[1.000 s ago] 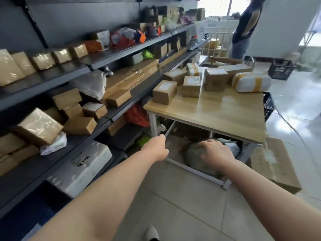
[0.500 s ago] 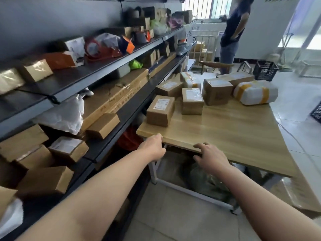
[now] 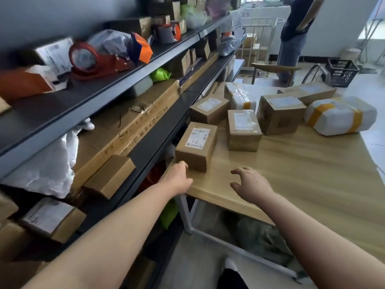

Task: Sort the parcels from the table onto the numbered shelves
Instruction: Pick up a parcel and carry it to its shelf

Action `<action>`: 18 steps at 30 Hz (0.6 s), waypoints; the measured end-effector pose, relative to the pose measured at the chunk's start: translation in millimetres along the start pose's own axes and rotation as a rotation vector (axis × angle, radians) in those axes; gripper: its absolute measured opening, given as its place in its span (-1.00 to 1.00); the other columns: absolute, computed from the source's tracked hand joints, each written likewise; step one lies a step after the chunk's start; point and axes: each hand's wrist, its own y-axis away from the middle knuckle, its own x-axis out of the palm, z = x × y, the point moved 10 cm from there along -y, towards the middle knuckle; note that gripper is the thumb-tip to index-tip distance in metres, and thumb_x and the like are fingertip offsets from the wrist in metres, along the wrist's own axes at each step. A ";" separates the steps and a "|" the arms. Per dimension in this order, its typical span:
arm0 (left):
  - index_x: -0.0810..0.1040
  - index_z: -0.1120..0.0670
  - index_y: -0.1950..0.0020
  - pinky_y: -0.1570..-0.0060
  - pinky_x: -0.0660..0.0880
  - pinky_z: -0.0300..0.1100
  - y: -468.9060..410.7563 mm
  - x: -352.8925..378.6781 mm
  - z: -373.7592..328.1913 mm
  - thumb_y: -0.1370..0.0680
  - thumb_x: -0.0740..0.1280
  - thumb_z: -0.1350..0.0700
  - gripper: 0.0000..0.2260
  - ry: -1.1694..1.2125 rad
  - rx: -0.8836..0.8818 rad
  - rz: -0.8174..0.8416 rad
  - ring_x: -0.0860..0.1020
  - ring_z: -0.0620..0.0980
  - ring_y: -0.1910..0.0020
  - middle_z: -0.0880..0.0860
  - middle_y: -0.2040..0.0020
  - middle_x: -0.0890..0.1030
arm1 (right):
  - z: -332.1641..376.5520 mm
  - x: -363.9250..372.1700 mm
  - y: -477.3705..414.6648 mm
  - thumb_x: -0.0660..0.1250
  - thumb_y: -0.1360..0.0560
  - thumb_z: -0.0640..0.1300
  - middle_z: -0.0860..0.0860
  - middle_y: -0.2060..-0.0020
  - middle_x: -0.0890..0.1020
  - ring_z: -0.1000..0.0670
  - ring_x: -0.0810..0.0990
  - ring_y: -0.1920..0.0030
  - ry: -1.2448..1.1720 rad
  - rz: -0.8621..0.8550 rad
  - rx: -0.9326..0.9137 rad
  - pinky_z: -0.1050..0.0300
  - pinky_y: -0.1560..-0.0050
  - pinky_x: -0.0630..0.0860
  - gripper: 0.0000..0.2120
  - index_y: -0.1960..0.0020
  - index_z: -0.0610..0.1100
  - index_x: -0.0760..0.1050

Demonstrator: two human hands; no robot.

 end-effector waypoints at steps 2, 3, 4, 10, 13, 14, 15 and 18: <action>0.27 0.01 -0.47 -0.03 0.38 -0.14 -29.8 -11.5 -0.6 -0.58 0.32 0.04 -0.52 -0.002 -0.043 -0.033 0.44 0.04 -0.33 0.04 -0.41 0.40 | 3.3 -1.5 -38.2 0.29 -0.53 0.07 0.01 -0.32 0.45 -0.08 0.45 -0.29 -0.030 0.011 -0.028 -0.02 -0.19 0.47 -0.56 -0.39 0.07 0.37; 0.27 0.01 -0.47 -0.04 0.39 -0.14 -44.4 -16.3 -0.8 -0.58 0.32 0.04 -0.52 -0.002 -0.068 -0.045 0.44 0.04 -0.33 0.04 -0.41 0.40 | 3.8 -1.5 -56.5 0.29 -0.53 0.07 0.01 -0.32 0.44 -0.08 0.45 -0.29 -0.040 0.023 -0.037 -0.04 -0.20 0.47 -0.56 -0.39 0.07 0.37; 0.27 0.01 -0.47 -0.04 0.40 -0.14 -58.2 -20.9 -1.1 -0.58 0.33 0.04 -0.52 0.004 -0.094 -0.058 0.44 0.05 -0.33 0.04 -0.41 0.40 | 3.3 -1.6 -74.0 0.30 -0.52 0.08 0.01 -0.33 0.44 -0.07 0.44 -0.30 -0.046 0.037 -0.042 -0.05 -0.21 0.47 -0.55 -0.39 0.08 0.37; 0.32 0.02 -0.40 0.00 0.42 -0.13 -127.5 -37.5 -0.9 -0.58 0.32 0.06 -0.59 0.033 -0.180 -0.078 0.47 0.03 -0.26 0.03 -0.36 0.42 | 15.2 -1.0 -163.6 0.30 -0.52 0.05 -0.03 -0.39 0.36 -0.09 0.39 -0.34 -0.103 0.098 -0.121 -0.05 -0.28 0.43 -0.53 -0.42 0.03 0.35; 0.32 0.01 -0.42 -0.01 0.43 -0.10 -150.2 -33.8 8.4 -0.58 0.31 0.04 -0.58 0.020 -0.224 -0.035 0.47 0.04 -0.26 0.02 -0.37 0.42 | 31.3 1.1 -189.1 0.30 -0.53 0.01 -0.04 -0.47 0.26 -0.09 0.33 -0.41 -0.187 0.054 -0.191 -0.05 -0.32 0.40 -0.53 -0.42 0.08 0.34; 0.31 0.01 -0.43 -0.03 0.43 -0.09 -156.0 -31.4 11.8 -0.59 0.30 0.04 -0.58 0.017 -0.236 -0.014 0.47 0.04 -0.26 0.02 -0.37 0.42 | 36.6 3.8 -194.6 0.29 -0.54 0.02 -0.04 -0.49 0.22 -0.10 0.30 -0.42 -0.194 0.046 -0.206 -0.06 -0.33 0.40 -0.53 -0.44 0.09 0.33; 0.31 0.02 -0.44 -0.04 0.44 -0.09 -161.9 -28.5 14.5 -0.59 0.29 0.04 -0.58 0.015 -0.246 0.004 0.47 0.05 -0.27 0.02 -0.38 0.42 | 40.7 8.1 -199.9 0.29 -0.55 0.03 -0.06 -0.52 0.17 -0.12 0.27 -0.44 -0.193 0.045 -0.214 -0.08 -0.35 0.38 -0.52 -0.45 0.11 0.30; 0.25 0.03 -0.47 -0.04 0.43 -0.10 -174.6 -21.2 19.6 -0.63 0.24 0.09 -0.58 0.040 -0.277 0.030 0.48 0.08 -0.28 0.05 -0.38 0.45 | 44.4 25.8 -212.0 0.25 -0.56 0.11 -0.07 -0.56 0.06 -0.15 0.19 -0.49 -0.203 0.086 -0.189 -0.11 -0.38 0.34 -0.48 -0.49 0.13 0.23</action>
